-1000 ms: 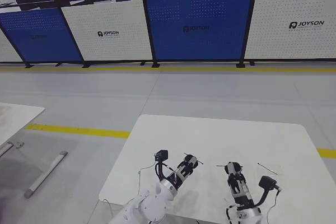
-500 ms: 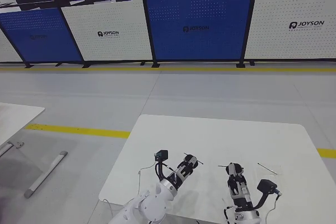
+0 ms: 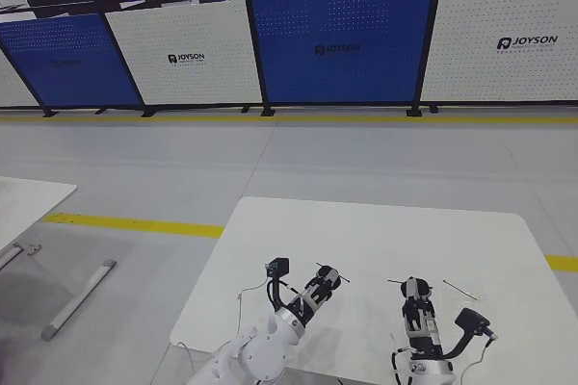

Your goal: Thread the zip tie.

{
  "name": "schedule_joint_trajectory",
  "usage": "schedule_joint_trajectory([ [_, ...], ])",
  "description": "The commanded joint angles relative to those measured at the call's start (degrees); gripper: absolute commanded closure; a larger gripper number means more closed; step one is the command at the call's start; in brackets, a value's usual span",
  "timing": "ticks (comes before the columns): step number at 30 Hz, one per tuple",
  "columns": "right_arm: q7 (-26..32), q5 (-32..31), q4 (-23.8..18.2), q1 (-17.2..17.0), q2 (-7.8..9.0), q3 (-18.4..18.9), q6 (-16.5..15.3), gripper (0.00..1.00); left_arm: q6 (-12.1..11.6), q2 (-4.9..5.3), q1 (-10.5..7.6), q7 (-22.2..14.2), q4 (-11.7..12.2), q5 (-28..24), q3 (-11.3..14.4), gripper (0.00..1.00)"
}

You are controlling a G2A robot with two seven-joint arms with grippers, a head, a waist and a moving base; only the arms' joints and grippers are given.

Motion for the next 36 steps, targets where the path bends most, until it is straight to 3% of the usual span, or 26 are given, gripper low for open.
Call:
schedule_joint_trajectory([
  [1, 0.8, 0.4, 0.4, 0.7, -0.38, -0.3, 0.8, 1.0, 0.0, 0.0, 0.0, 0.0, 0.0, 0.0, 0.0, 1.0],
  [5, 4.0, 2.1, 1.1, 2.3, -0.93, -0.8, 0.0, 1.0, 0.0, 0.0, 0.0, 0.0, 0.0, 0.0, 0.0, 1.0],
  [14, 4.0, 2.1, 1.1, 2.3, -0.93, -0.8, 0.0, 1.0, 0.0, 0.0, 0.0, 0.0, 0.0, 0.0, 0.0, 1.0],
  [18, 7.4, 5.8, 1.2, 2.6, -1.19, -0.2, -2.5, 1.0, 0.0, 0.0, 0.0, 0.0, 0.0, 0.0, 0.0, 1.0],
  [19, 9.3, 7.7, 1.6, 2.8, -1.35, -0.6, -4.4, 1.0, 0.0, 0.0, 0.0, 0.0, 0.0, 0.0, 0.0, 1.0],
  [24, 10.9, 11.2, 4.0, 4.1, -2.14, -1.0, -6.9, 1.0, 0.0, 0.0, 0.0, 0.0, 0.0, 0.0, 0.0, 1.0],
  [29, 11.8, 14.3, 5.8, 4.8, -3.06, -2.0, -7.0, 1.0, 0.0, 0.0, 0.0, 0.0, 0.0, 0.0, 0.0, 1.0],
  [36, 11.8, 14.3, 5.8, 4.8, -3.06, -2.0, -7.0, 1.0, 0.0, 0.0, 0.0, 0.0, 0.0, 0.0, 0.0, 1.0],
])
